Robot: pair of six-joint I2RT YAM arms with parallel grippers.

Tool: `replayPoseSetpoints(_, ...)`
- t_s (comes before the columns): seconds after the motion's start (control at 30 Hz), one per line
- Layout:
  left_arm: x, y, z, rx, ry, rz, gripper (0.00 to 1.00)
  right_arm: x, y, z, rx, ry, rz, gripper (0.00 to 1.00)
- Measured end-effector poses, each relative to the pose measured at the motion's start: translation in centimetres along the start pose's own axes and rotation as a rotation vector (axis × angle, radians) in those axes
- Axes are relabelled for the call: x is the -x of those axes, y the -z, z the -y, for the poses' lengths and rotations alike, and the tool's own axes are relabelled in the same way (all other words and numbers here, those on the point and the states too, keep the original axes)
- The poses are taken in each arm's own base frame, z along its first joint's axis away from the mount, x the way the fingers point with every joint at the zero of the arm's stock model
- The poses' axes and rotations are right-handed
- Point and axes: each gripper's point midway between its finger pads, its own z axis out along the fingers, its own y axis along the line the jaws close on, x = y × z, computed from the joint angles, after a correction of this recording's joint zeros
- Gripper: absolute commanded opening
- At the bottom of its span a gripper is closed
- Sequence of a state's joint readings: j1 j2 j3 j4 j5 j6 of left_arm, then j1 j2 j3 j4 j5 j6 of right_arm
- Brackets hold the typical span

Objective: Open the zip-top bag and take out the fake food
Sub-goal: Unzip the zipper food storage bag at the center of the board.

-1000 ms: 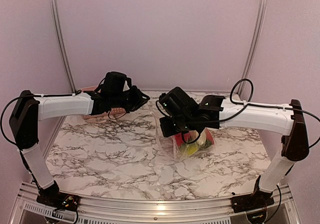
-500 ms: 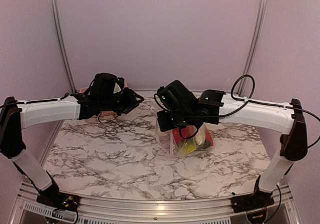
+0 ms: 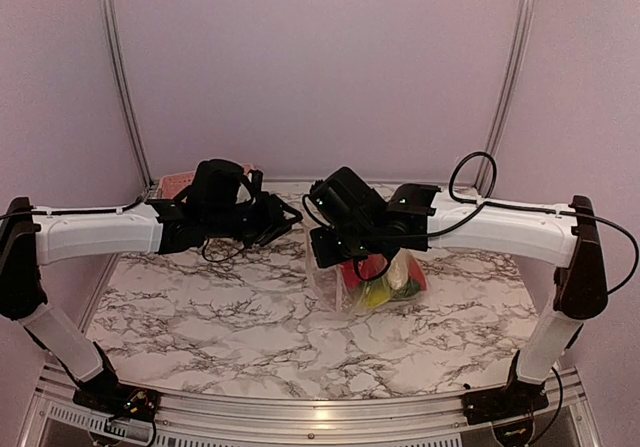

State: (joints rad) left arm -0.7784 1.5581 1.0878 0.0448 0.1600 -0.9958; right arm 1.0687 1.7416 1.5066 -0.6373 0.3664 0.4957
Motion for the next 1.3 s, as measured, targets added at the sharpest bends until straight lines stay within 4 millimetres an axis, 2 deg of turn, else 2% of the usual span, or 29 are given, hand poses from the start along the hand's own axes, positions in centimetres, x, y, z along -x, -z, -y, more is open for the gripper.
replayPoseSetpoints(0.17, -0.3, -1.2, -0.9, 0.025, 0.011, -0.014, 0.35, 0.0, 0.0, 0.0, 0.0, 0.0, 0.0, 0.0)
replayPoseSetpoints(0.33, 0.0, -1.9, -0.7, 0.023, 0.015, -0.014, 0.31, 0.0, 0.0, 0.0, 0.0, 0.0, 0.0, 0.0)
replayPoseSetpoints(0.8, 0.1, -2.6, -0.2, 0.014, 0.016, -0.021, 0.07, 0.0, 0.0, 0.0, -0.001, 0.0, 0.0, 0.0)
replayPoseSetpoints(1.3, 0.9, -2.9, -0.2, 0.002, 0.029, -0.04, 0.06, -0.5, -0.4, -0.6, 0.02, 0.001, 0.003, 0.0)
